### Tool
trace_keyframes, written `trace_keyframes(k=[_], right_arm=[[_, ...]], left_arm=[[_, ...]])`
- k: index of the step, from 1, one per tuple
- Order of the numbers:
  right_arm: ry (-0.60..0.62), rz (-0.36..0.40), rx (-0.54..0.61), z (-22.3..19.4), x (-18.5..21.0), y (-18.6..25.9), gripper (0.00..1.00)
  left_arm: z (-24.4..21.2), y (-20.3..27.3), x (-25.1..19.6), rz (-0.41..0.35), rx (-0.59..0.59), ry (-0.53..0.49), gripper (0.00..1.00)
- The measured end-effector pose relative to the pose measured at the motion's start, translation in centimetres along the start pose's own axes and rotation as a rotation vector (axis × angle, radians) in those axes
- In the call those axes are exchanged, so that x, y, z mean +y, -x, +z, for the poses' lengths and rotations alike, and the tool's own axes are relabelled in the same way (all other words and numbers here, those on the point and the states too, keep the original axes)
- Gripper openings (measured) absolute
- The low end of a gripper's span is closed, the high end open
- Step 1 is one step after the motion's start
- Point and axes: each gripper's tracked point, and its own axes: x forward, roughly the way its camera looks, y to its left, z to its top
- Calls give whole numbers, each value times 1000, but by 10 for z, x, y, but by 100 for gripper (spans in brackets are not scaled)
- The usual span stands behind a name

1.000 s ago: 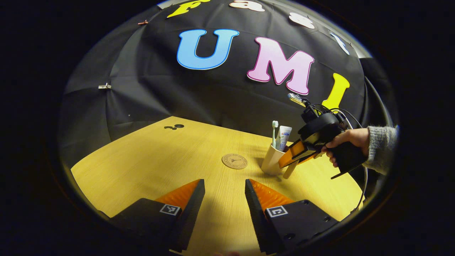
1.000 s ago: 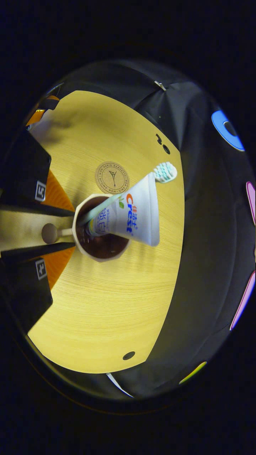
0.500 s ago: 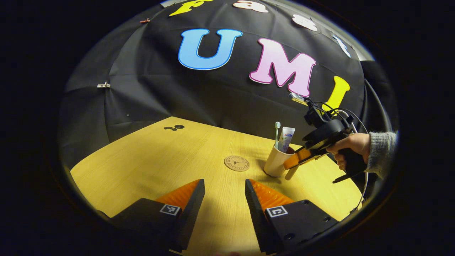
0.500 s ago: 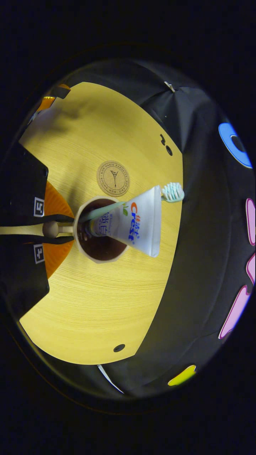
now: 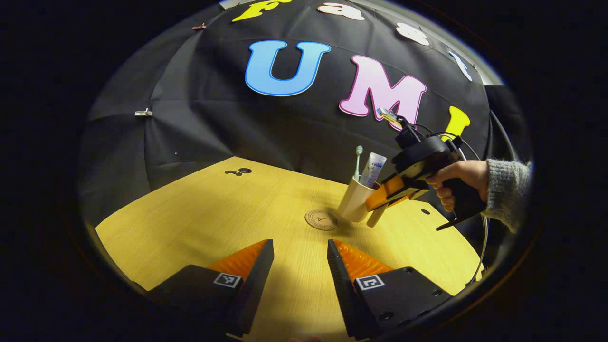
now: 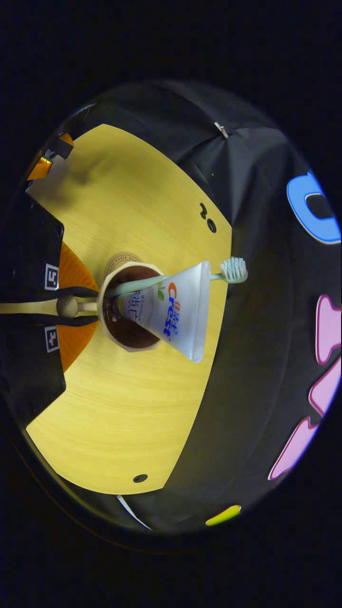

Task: Put the toothbrush and toothpaste on the desktop into the cup, then pick up the cup and place it on the coaster on the desktop.

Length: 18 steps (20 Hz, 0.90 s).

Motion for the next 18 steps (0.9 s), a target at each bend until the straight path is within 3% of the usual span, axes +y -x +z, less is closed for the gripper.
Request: trace_keyframes(k=[3,18], right_arm=[[16,24,18,2,19,-15,12],[67,23,70,-3,20,-18,12]], left_arm=[[0,3,5,12,-5,21,73],[-11,8,23,48,1,77,73]])
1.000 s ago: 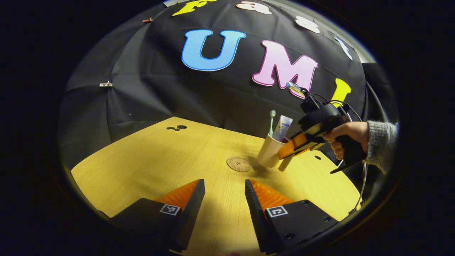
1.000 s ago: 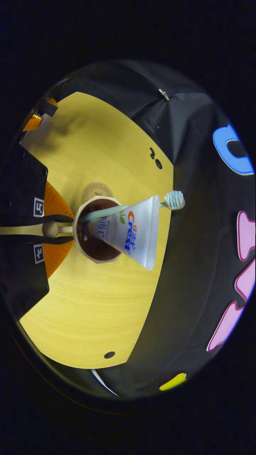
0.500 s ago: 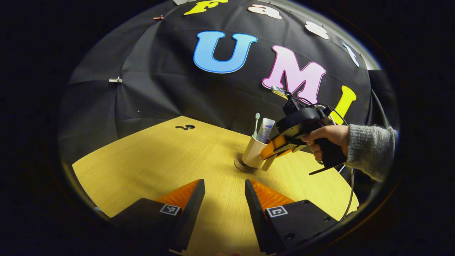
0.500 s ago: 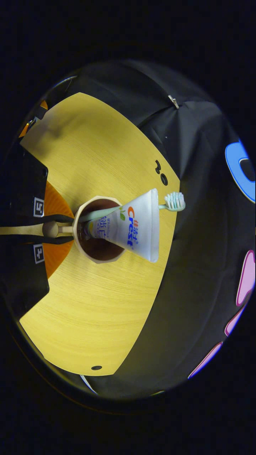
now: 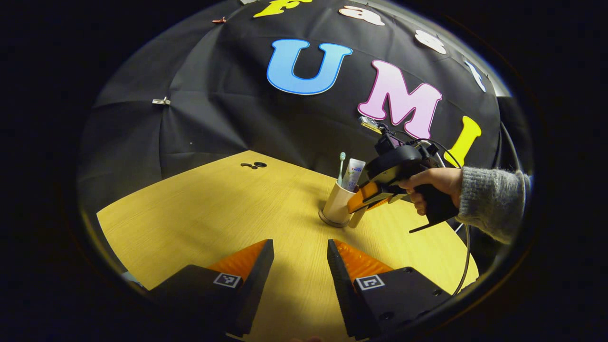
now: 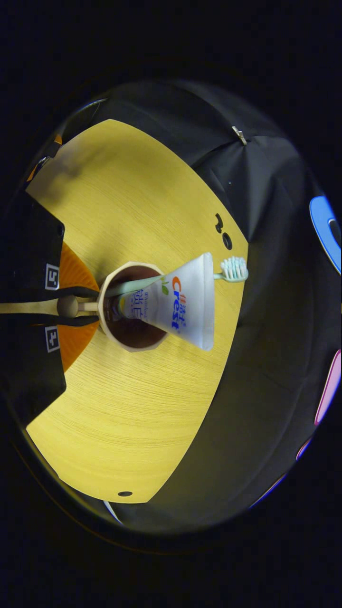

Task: Put the toothbrush and toothpaste on the desktop into the cup, then pick up the cup and place it on the coaster on the desktop.

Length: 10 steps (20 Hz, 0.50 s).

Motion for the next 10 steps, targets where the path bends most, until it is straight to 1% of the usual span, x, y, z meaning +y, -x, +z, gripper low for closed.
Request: trace_keyframes(k=[3,4,5,6,7,8,9,10], right_arm=[[6,-8,0,0,-1,-1,16],[2,-8,4,-2,-1,1,14],[-6,-12,10,-3,-1,0,23],[-13,-14,13,-3,-1,0,26],[-16,-17,17,-3,-2,-1,27],[-22,-24,15,-3,-4,1,24],[-30,-23,11,-2,-4,1,31],[-37,-16,3,-2,-3,2,35]], left_arm=[[2,-2,-1,1,-4,9,74],[3,-3,-2,1,-6,10,73],[4,-4,-2,2,-7,8,73],[5,-4,-3,2,-8,7,73],[5,-4,-5,2,-7,5,73],[6,-3,-5,2,-8,4,73],[6,-3,-6,3,-8,2,73],[6,-3,-7,4,-8,0,73]])
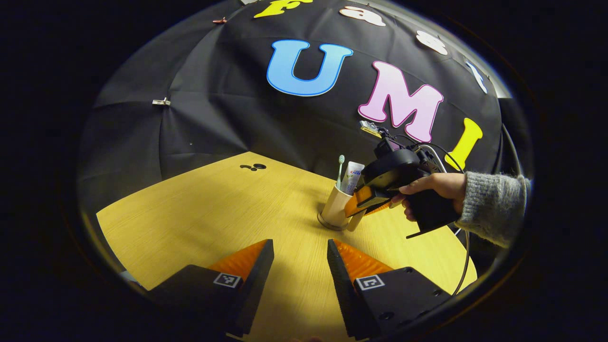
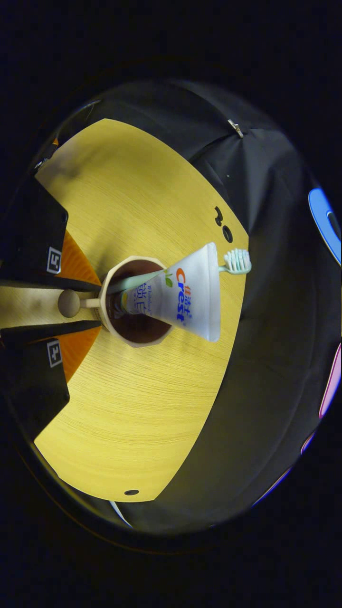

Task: Put the toothbrush and toothpaste on the desktop into the cup, then pick up the cup and place it on the coaster on the desktop.

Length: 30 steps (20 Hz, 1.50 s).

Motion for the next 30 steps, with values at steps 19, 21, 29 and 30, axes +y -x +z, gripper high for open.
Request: trace_keyframes(k=[19,21,29,30], right_arm=[[-64,110,-557,25,-10,265,64],[-76,102,-593,18,-15,292,65],[-114,38,-707,-12,-47,371,72],[-123,35,-719,-15,-49,376,74]], left_arm=[[123,49,-80,-54,-101,-101,73],[137,57,-94,-62,-115,-139,73],[154,92,-131,-81,-158,-213,77],[154,95,-137,-89,-162,-222,83]])
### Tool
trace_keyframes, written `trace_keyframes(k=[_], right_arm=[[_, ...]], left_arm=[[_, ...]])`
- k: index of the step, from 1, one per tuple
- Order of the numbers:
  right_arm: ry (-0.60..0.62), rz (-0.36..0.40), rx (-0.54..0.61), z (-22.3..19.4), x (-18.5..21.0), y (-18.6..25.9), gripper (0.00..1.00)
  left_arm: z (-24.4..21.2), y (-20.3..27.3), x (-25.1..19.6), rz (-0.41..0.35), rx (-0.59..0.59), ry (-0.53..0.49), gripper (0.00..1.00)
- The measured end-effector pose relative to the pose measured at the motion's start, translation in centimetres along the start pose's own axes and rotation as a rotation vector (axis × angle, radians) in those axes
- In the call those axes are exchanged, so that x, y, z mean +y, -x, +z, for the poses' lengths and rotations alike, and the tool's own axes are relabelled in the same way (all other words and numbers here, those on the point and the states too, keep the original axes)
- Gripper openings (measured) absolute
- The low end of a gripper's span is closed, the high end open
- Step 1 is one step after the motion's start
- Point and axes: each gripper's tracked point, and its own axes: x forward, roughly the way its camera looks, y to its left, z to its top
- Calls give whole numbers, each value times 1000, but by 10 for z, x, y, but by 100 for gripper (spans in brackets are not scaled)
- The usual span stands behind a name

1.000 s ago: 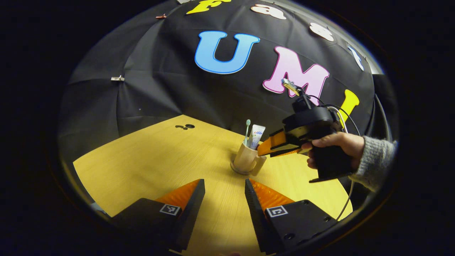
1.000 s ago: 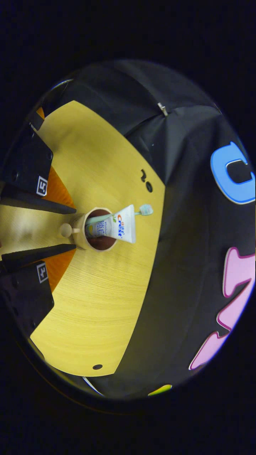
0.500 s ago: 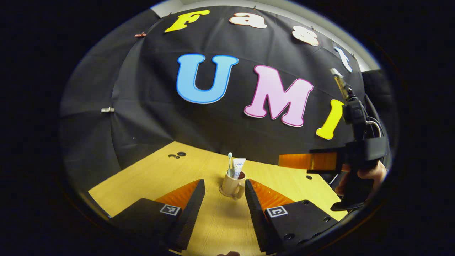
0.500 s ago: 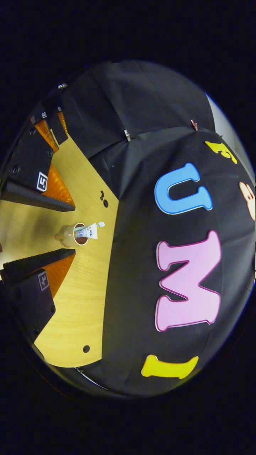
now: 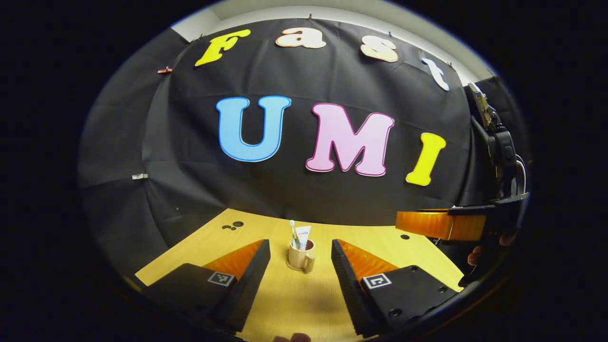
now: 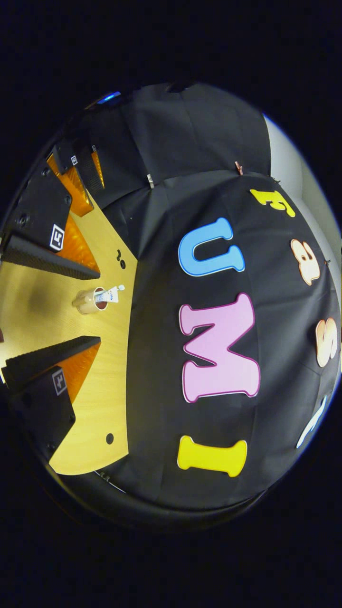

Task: Put the toothbrush and toothpaste on the desktop into the cup, then pick up the cup and place it on the coaster on the desktop.

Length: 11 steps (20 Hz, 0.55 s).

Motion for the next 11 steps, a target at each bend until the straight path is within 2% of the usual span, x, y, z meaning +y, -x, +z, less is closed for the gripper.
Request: trace_keyframes(k=[4,8,11], right_arm=[[-21,-15,-36,3,-8,21,76],[-22,-33,-18,-7,-16,26,85],[-31,-24,-8,-12,-15,28,86]], left_arm=[[3,8,-17,-19,-9,-31,86],[8,8,-24,-30,-26,-55,87],[5,10,-28,-36,-21,-45,88]])
